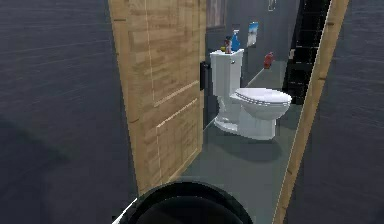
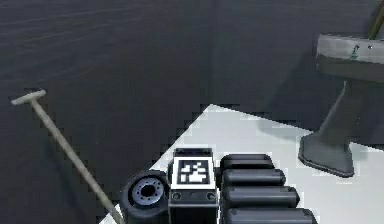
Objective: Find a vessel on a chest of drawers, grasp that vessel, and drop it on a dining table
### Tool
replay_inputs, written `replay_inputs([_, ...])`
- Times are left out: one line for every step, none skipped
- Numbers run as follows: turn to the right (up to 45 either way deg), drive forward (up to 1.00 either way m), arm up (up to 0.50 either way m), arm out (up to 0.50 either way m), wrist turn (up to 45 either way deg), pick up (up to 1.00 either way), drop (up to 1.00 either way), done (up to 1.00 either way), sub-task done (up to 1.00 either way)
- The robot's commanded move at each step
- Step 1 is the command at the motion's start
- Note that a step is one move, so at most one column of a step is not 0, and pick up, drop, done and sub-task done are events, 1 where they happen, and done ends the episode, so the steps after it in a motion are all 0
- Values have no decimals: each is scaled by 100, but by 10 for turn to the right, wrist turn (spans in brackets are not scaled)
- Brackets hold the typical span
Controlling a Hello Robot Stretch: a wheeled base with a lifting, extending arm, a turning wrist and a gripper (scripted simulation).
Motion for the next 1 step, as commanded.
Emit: replay_inputs([-60, 0, 0, 0, 0, 0, 0, 0, 0])
